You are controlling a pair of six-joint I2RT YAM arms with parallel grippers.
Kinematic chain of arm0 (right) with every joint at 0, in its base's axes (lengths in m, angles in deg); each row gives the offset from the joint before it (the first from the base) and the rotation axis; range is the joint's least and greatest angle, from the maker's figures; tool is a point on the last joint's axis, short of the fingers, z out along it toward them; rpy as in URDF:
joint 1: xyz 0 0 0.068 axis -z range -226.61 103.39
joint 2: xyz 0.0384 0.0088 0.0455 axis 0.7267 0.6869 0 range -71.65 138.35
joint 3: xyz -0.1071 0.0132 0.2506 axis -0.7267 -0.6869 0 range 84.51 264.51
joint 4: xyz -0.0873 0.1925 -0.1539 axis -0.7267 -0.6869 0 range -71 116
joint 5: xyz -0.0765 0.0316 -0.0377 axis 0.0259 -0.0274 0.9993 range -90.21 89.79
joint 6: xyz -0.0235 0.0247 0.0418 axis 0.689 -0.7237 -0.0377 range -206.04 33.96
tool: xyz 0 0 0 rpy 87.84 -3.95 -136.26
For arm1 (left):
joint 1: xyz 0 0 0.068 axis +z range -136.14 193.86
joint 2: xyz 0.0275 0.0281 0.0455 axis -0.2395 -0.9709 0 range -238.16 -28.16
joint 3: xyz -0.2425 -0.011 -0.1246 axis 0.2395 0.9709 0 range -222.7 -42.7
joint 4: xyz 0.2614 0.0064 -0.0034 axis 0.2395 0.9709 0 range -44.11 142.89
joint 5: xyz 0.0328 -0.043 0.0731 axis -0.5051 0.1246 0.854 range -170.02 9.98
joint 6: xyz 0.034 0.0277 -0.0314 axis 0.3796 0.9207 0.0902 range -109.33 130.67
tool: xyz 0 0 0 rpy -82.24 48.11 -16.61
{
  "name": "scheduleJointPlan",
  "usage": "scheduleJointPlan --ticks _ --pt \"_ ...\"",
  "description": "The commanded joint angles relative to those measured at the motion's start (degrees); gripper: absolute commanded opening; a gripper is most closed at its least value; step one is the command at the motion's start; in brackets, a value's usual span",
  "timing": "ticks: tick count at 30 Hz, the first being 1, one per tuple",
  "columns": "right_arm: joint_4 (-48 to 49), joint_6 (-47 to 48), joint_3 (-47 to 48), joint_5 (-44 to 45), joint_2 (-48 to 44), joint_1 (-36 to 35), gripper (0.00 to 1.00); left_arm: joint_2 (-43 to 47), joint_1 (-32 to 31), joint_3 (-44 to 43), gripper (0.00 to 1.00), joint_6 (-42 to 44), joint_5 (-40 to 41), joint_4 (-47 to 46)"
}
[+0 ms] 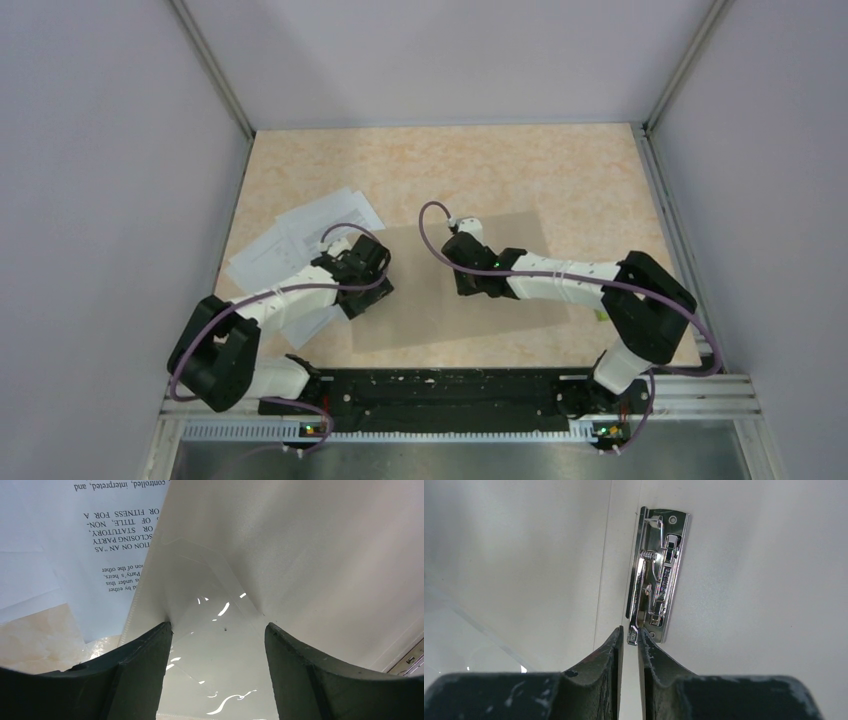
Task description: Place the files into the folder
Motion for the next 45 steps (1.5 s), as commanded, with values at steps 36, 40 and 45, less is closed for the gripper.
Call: scheduleJointPlan --ticks 36,40,45 --pt "-7.9 -3.8 -5.2 11.7 7.5 -2.5 0.03 -8.6 2.1 -1.1 0.73 1.8 3.5 4.3" --pt "-9.6 -5.3 -4.7 13.7 8.9 -3.1 0.03 -8.7 2.6 -1.2 0.73 2.0 3.6 4.8" --pt "-12.6 -6.9 -4.5 16.5 9.7 -3.1 0.02 -9.0 3.3 -1.2 0.73 2.2 3.5 5.0"
